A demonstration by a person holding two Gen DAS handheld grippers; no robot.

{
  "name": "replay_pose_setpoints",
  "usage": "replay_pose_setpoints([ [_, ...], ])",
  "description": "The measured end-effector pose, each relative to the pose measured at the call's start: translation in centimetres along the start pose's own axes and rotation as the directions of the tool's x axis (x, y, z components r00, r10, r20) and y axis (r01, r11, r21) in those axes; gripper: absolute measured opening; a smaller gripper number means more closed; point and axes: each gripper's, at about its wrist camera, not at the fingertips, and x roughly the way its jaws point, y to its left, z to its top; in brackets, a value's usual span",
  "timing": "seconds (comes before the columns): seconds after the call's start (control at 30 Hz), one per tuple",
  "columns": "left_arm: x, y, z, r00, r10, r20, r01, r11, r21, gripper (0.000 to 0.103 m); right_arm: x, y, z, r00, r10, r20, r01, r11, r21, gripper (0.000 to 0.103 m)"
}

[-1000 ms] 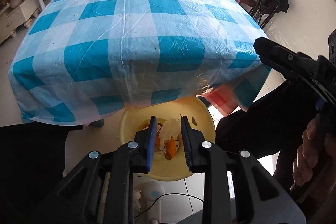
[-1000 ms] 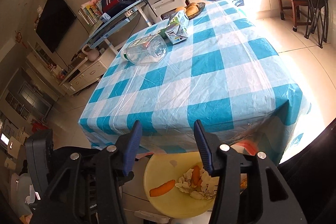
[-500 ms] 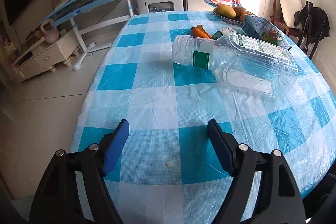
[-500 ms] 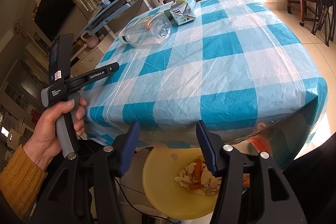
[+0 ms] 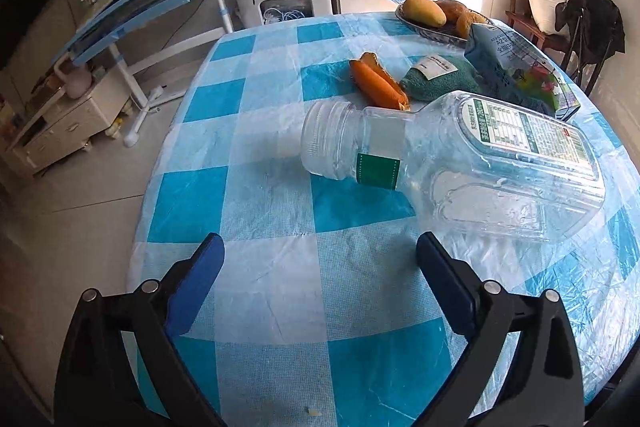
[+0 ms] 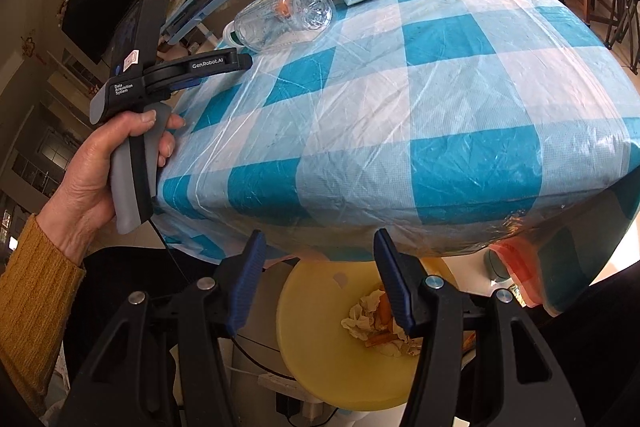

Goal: Collect trash
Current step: 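Move both tools back to the table toward the clear water bottle, then move the right tool toward the white milk carton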

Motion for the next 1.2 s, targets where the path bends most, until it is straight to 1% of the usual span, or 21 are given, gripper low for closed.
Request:
replay_pose_setpoints([
  [0.03,0.4,0.0,0.4,1.000,0.002,0.003,-0.002,1.000,0.009,0.096,0.1,-0.1,-0.1,1.000,-0.001,-0.004,0.001,1.000,0.005,0.057],
  [0.1,1.1,0.2,1.2,1.000,-0.023,-0.011,0.023,1.000,0.007,0.096,0.2,-0.2,-0.2,1.000,-0.003,-0.010,0.003,1.000,0.010,0.057],
  [0.17,1.9,0.7,1.9,0.997,-0.068,-0.043,0.067,0.997,-0.026,0.097,0.3,-0.2,-0.2,1.000,-0.001,-0.015,0.002,1.000,0.012,0.057],
  [0.2,2.3,0.9,2.2,0.996,-0.074,-0.053,0.072,0.997,-0.042,0.097,0.4,-0.1,-0.2,1.000,-0.001,-0.017,0.001,1.000,0.011,0.057],
  [0.3,3.1,1.3,2.9,0.997,-0.067,-0.049,0.063,0.995,-0.074,0.097,0.8,0.3,-0.2,1.000,0.001,-0.026,-0.001,1.000,0.003,0.057],
  [0.43,3.4,1.1,3.0,0.997,-0.062,-0.049,0.059,0.996,-0.074,0.097,1.2,0.4,-0.2,1.000,-0.002,-0.031,0.002,1.000,-0.001,0.057],
  [0.63,3.5,1.1,3.1,0.997,-0.062,-0.049,0.059,0.996,-0.074,0.097,0.9,0.9,-0.1,1.000,0.004,-0.012,-0.004,1.000,-0.009,0.057],
  [0.83,3.5,1.1,3.1,0.997,-0.062,-0.049,0.058,0.996,-0.074,0.097,0.0,2.0,-0.1,0.999,0.035,0.017,-0.034,0.998,-0.045,0.057],
  [0.87,3.5,1.1,3.1,0.997,-0.062,-0.049,0.059,0.996,-0.074,0.097,-0.1,2.1,-0.1,0.999,0.037,0.023,-0.036,0.998,-0.050,0.058],
  [0.9,3.5,1.1,3.1,0.997,-0.062,-0.049,0.058,0.996,-0.074,0.097,-0.3,2.3,-0.1,0.999,0.034,0.028,-0.032,0.998,-0.058,0.062],
  [0.93,3.5,1.1,3.1,0.997,-0.062,-0.049,0.059,0.996,-0.074,0.097,-0.4,2.4,-0.2,0.999,0.035,0.035,-0.032,0.997,-0.064,0.064],
  [1.2,3.5,1.1,3.1,0.997,-0.062,-0.049,0.059,0.996,-0.074,0.097,-1.5,4.3,-1.1,0.998,0.032,0.062,-0.022,0.987,-0.156,0.064],
])
